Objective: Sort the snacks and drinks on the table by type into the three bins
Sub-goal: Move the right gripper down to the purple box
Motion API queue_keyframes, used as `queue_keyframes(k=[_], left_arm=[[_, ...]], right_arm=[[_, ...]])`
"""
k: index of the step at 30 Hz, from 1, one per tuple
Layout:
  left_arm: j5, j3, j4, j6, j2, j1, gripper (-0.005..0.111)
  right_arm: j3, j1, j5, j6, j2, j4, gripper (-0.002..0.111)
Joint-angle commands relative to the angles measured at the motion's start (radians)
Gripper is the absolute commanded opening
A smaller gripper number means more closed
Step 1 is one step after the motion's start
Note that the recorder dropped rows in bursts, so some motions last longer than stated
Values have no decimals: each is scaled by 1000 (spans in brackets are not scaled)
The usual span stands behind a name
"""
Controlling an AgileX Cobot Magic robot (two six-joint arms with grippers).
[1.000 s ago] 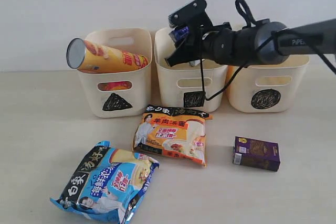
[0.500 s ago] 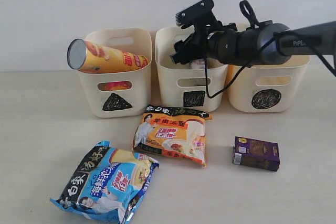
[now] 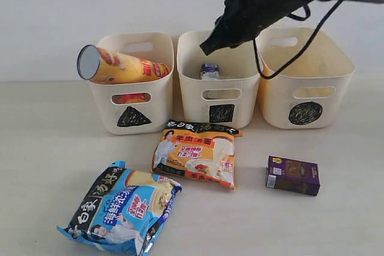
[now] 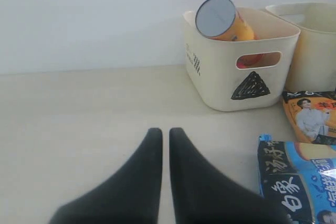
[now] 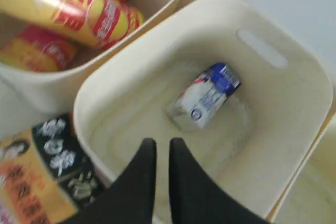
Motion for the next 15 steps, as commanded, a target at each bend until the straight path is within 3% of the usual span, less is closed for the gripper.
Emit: queue_keyframes(k=[1, 6, 15], left_arm=[[1, 4, -11, 5, -3, 1, 4], [1, 4, -11, 5, -3, 1, 4], [1, 4, -11, 5, -3, 1, 4]], right_arm=[[-4, -5, 348, -15, -98, -130, 0], [-4, -10, 673, -227, -118, -131, 0], [192, -31, 673, -314, -120, -163, 0]])
